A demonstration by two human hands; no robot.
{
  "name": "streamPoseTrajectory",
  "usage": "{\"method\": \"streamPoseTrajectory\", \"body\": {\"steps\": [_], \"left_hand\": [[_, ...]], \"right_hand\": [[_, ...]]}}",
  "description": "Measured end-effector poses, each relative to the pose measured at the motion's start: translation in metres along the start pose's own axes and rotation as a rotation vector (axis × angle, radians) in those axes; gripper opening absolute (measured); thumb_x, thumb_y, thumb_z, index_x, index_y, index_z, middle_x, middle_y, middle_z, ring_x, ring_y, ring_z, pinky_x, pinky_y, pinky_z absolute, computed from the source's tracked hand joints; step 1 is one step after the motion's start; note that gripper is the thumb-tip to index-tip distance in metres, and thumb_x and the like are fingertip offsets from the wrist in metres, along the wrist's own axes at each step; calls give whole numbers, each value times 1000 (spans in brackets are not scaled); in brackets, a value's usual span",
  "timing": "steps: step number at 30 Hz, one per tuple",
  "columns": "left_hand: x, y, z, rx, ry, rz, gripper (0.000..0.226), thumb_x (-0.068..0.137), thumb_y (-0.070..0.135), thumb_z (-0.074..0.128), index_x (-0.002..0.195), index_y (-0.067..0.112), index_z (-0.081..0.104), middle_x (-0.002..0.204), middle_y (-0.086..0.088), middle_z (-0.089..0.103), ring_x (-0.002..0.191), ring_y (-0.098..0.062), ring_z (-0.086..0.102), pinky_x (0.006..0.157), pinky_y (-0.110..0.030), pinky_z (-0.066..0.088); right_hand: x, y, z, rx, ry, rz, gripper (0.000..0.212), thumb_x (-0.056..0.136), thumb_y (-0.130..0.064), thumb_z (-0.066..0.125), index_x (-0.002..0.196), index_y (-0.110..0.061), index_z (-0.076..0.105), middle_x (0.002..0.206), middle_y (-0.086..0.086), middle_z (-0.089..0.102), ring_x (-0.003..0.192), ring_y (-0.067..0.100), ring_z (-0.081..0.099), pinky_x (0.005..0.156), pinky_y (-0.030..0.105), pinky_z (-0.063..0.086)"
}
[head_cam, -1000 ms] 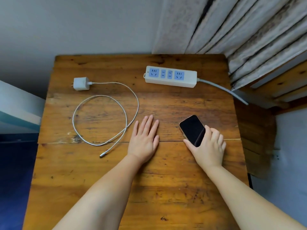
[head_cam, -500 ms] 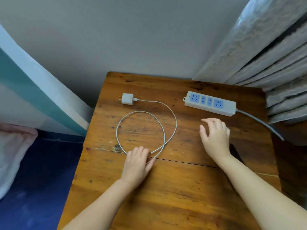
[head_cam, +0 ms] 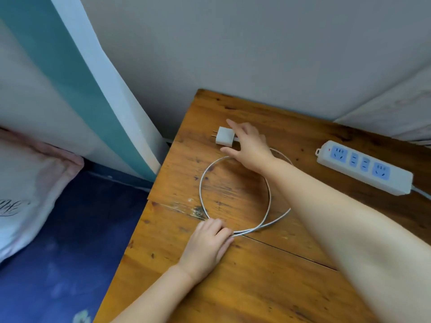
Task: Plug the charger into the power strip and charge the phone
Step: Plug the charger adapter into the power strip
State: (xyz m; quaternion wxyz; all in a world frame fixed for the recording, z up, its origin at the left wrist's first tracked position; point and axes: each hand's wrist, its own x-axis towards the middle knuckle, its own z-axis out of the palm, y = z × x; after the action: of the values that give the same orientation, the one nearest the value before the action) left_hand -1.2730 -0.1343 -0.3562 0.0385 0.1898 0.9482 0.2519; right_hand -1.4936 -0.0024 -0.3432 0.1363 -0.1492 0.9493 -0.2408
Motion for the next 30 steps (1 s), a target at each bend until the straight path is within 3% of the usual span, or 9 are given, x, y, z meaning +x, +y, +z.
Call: {"method": "streamPoseTrajectory", "body": {"steps": [4,7,10,12,14,20,23,26,30], "left_hand": [[-2,-1,-7,-159,12,-134,22,90,31,52,88,16,68,78,0,66,75,-18,61,67,-30,48],[8,-2,-20,-490,42,-459,9,86,22,66,84,16,72,77,6,73,74,-7,65,71,-27,51],[29,1,-34,-763,57,-597,10,91,10,57,92,12,67,56,14,59,51,4,51,55,-14,42],[44,7,-46,-938,94,-614,18,96,6,46,108,10,58,57,6,49,43,-1,42,45,-13,37],[58,14,-57,-1054,148,-589,23,97,4,41,114,15,52,64,-1,51,46,-7,45,43,-17,39],[98,53,-73,-1369,272,-488,22,95,0,42,96,13,60,83,-4,76,79,-20,71,67,-20,57],[117,75,-70,-1452,189,-429,29,93,-6,41,100,11,63,102,-4,75,102,-21,67,83,-26,57],[133,94,-57,-1326,6,-315,49,89,-16,33,113,17,59,123,-2,64,118,-13,57,94,-27,51],[143,110,-35,-908,-93,-156,36,96,-2,40,123,15,54,122,1,62,117,-6,57,100,-33,48]], "right_hand": [[7,-4,11,-70,45,74,58,86,-43,58,138,-24,39,131,9,46,122,28,40,99,43,32],[4,-4,-2,139,62,137,53,86,-40,59,134,-23,44,128,10,49,115,25,48,96,40,42],[-10,5,-32,452,182,265,50,84,-37,63,126,-15,49,112,5,61,90,14,61,74,22,44],[-25,20,-58,526,194,387,52,83,-39,61,126,-13,49,94,1,63,65,10,63,53,14,42],[-48,41,-86,507,165,478,56,83,-42,59,130,-14,46,89,1,61,53,8,58,43,16,38],[-131,114,-160,407,131,593,53,83,-33,66,130,-15,48,95,7,61,63,15,55,46,23,41],[-158,146,-186,177,128,580,55,80,-29,70,128,-12,51,115,13,63,88,23,60,67,29,46],[-168,167,-193,0,62,579,61,78,-27,72,130,-9,47,128,15,57,111,29,56,87,34,44],[-162,173,-188,-129,-58,522,56,78,-25,72,127,-13,49,123,13,59,106,26,58,84,34,47]]}}
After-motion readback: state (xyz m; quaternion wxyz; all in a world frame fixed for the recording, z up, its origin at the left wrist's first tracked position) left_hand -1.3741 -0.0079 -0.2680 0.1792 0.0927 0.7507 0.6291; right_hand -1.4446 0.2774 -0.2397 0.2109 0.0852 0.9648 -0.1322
